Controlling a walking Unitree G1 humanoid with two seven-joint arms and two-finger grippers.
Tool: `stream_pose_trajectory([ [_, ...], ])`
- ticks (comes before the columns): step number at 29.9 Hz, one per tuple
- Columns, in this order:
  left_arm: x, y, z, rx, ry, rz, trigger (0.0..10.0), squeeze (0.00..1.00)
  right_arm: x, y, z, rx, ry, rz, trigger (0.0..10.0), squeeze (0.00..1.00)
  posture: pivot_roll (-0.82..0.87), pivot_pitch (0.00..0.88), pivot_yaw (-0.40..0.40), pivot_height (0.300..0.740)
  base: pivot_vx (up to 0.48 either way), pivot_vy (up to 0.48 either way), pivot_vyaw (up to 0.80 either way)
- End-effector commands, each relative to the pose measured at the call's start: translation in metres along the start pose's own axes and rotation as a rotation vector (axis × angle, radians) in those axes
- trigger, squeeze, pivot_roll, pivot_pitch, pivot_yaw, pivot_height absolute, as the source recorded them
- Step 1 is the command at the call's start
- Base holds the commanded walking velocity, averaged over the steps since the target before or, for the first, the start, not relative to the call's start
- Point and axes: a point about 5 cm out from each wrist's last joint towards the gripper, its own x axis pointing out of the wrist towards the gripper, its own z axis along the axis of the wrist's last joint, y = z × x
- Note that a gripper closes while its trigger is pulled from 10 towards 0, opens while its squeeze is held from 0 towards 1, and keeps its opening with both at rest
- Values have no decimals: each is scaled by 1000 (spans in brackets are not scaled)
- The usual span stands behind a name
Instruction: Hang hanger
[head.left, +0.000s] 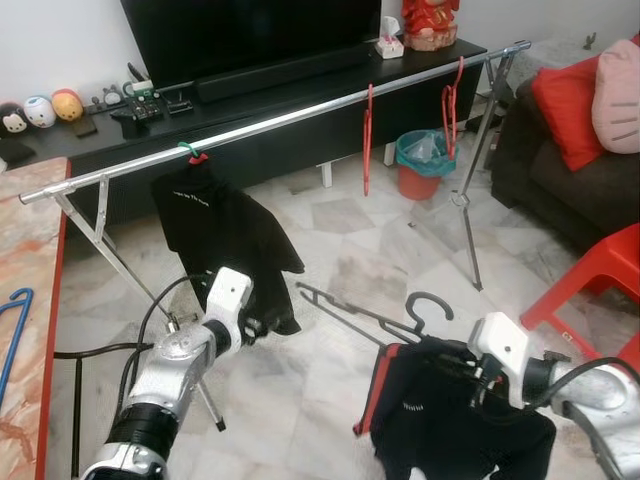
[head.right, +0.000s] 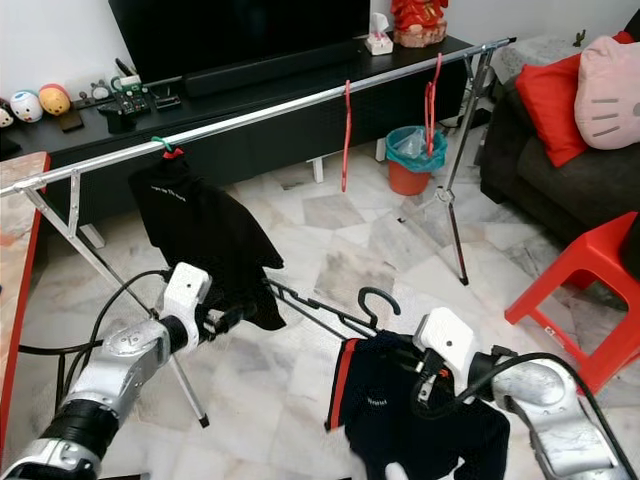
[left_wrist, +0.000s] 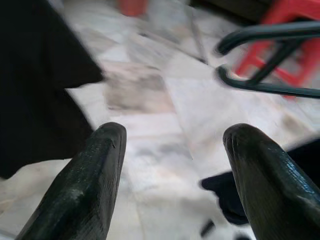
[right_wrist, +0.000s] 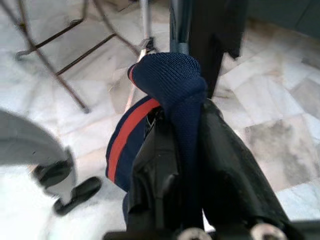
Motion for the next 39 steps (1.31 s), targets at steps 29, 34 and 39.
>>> stream_pose_trajectory([
  [29, -1, -7, -46, -42, 235, -73, 10000, 0, 24, -34, 70, -84, -293, -50, 10000, 0, -59, 20, 85, 740, 0, 0, 0],
  [34, 4, -3, -47, -49, 279, -27, 10000, 0, 32, -20, 80, -84, -350, 49, 10000, 0, -54, 28, 83, 740, 0, 0, 0],
  [39, 12, -8, -30, -112, 164, -81, 10000, 0, 37, -20, 76, -84, -324, 41, 10000, 0, -55, 28, 79, 740, 0, 0, 0],
])
